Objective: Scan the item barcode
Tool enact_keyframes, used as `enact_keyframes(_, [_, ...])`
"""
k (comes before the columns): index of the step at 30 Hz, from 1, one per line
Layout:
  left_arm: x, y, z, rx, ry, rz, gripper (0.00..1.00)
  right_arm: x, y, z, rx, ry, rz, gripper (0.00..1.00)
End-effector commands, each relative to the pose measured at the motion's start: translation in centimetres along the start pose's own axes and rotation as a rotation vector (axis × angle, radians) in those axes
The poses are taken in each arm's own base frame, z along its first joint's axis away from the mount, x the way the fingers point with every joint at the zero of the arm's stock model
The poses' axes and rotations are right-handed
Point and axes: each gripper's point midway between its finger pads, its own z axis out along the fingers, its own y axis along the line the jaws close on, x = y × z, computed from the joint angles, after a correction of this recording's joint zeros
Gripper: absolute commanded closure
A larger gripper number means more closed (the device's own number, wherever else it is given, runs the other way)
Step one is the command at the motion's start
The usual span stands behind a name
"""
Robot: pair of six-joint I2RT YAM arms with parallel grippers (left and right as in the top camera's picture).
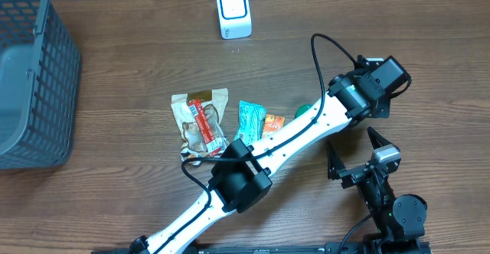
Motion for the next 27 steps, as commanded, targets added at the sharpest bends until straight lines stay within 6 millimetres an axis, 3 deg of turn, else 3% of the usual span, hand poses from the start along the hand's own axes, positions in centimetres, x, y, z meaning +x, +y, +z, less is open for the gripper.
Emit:
enact_keyframes(1, [0.0, -0.2, 0.6, 0.004, -0.018, 0.009, 0.79, 0.2, -0.3, 0.0, 0.016, -0.002, 0.007, 0.0])
enact_keyframes(3, [-0.6, -0.5, 0.3, 0.019, -0.033, 0.035, 0.62, 0.2, -0.3, 0.0, 0.016, -0.002, 0.007, 0.0])
enact_keyframes(9, [-3.6, -1.2, -3.0, 0.033, -0.119, 0.108, 0.34, 0.2, -0.3, 0.0, 0.016, -0.002, 0.007, 0.0])
enact_keyframes(12, [-6.3, -0.3, -6.2, 0.012, -0.186, 0.097, 0.32, 0.2, -0.4, 0.0, 0.017, -0.002, 0.007, 0.0])
enact_keyframes(16, [-10.2, 2.5, -11.3, -0.02, -0.246, 0.064, 0.32, 0.2, -0.3, 0.0, 0.016, -0.002, 0.007, 0.0])
enact_keyframes(18, [-12.1, 5.1, -14.2, -0.06, -0.272, 0.023, 0.32, 0.2, -0.3, 0.0, 0.016, -0.002, 0.007, 0.0])
enact_keyframes(21, [-14.4, 10.7, -18.8, -0.158, -0.294, -0.054, 0.31, 0.2, -0.3, 0.0, 0.016, -0.002, 0.007, 0.0])
enact_keyframes(27, [-15.5, 24.1, -26.2, -0.391, -0.233, -0.201, 0.27, 0.2, -0.4, 0.0, 0.017, -0.002, 0.007, 0.0])
